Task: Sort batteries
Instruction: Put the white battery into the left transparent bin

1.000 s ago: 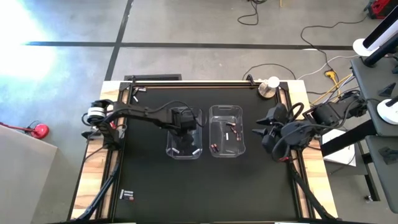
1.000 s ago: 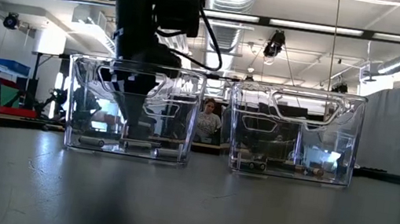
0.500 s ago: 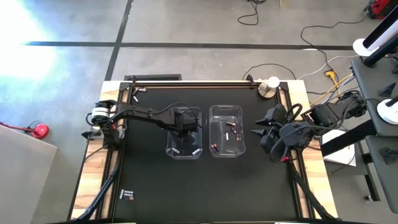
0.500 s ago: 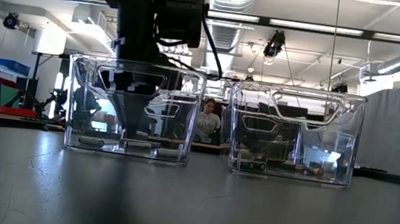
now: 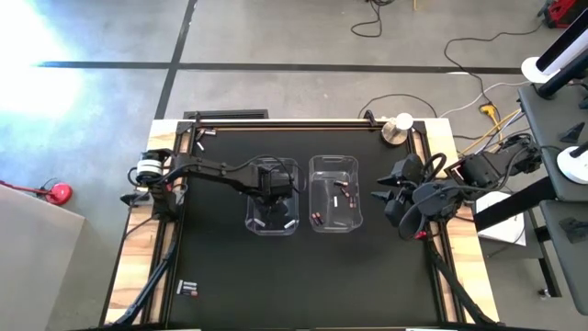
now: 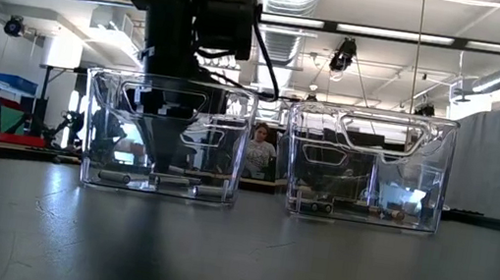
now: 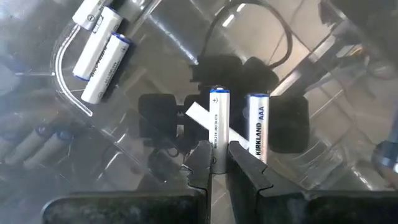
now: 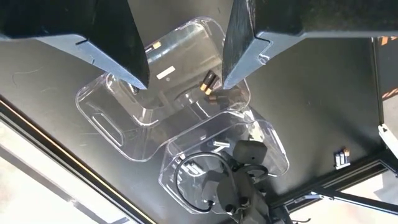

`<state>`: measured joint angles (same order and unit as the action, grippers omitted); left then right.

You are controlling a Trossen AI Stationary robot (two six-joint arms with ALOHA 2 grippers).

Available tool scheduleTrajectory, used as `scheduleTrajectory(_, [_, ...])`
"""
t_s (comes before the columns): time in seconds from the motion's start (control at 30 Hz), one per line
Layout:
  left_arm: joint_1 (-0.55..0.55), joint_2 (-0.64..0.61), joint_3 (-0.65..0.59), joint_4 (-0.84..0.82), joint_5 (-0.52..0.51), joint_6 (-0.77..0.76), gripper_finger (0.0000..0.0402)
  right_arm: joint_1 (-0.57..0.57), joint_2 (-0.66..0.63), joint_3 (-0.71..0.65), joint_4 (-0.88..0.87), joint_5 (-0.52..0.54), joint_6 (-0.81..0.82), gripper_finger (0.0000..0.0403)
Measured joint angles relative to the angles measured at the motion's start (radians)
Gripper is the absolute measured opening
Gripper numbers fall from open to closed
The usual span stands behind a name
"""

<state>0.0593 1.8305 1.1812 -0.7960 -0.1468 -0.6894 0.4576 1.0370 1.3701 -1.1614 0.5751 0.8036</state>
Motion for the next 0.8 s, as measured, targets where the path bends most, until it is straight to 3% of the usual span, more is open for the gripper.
scheduleTrajectory(0.8, [0.02, 0.0, -0.017, 0.008, 0.109, 0.21, 0.0013, 0.0, 0.001, 0.0, 0.0, -0.015, 0.08, 0.0194])
